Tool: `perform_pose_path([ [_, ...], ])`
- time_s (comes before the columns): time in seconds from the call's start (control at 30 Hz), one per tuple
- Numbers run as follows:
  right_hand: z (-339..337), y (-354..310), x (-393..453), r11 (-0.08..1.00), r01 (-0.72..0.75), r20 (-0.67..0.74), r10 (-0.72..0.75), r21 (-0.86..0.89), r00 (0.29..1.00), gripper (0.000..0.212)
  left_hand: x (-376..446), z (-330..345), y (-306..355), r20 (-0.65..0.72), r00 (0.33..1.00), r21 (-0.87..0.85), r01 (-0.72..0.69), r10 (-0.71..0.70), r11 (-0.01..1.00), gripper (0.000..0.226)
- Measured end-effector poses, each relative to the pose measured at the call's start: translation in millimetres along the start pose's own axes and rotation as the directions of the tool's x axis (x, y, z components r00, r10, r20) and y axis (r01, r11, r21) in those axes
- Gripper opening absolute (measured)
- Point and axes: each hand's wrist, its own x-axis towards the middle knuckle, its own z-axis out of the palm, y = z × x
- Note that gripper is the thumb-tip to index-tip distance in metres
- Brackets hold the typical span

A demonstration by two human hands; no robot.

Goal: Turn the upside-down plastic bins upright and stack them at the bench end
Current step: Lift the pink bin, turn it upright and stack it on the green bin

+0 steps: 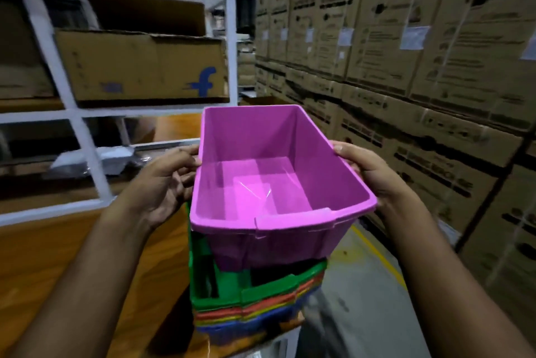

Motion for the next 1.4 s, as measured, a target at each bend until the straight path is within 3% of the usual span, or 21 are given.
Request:
perform_pose_path([
  [0.2, -15, 7, 38, 0.995, -0.091, 0.153, 0.083, 0.045, 0.985, 0.041, -7, 6, -12, -0.194, 0.98, 0.028, -0.029, 0.034, 0.999, 0.06],
  [0.3, -22, 18, 50, 0.988, -0.135, 0.194, 0.118, 0.078, 0.974, 0.04, -12, 7, -19, -0.272, 0.962, 0.023, -0.018, 0.024, 1.0, 0.053],
  [0.43, -25, 25, 60, 0.981, -0.165, 0.218, 0.139, 0.105, 0.966, 0.036, -13, 4, -26, -0.346, 0.938, 0.037, -0.025, 0.036, 0.999, 0.069],
  [0.8, -23, 37, 75, 0.967, -0.203, 0.284, 0.154, 0.152, 0.946, 0.036, -16, -11, -29, -0.365, 0.928, 0.069, -0.054, 0.076, 0.996, 0.026],
  [1.0, -34, 60, 79, 0.964, -0.219, 0.311, 0.165, 0.148, 0.936, 0.04, -22, -12, -38, -0.395, 0.917, 0.102, -0.013, 0.052, 0.995, 0.048],
  [1.1, -40, 71, 77, 0.96, -0.23, 0.327, 0.168, 0.16, 0.93, 0.041, -23, -9, -42, -0.413, 0.908, 0.122, -0.025, 0.073, 0.992, 0.036],
  [1.3, -45, 80, 71, 0.954, -0.224, 0.325, 0.152, 0.2, 0.933, 0.043, -31, -11, -44, -0.399, 0.917, 0.119, 0.018, 0.031, 0.993, 0.046],
  [1.4, -42, 77, 67, 0.966, -0.203, 0.298, 0.148, 0.161, 0.943, 0.035, -32, -10, -46, -0.411, 0.911, 0.134, 0.022, 0.036, 0.991, 0.03],
])
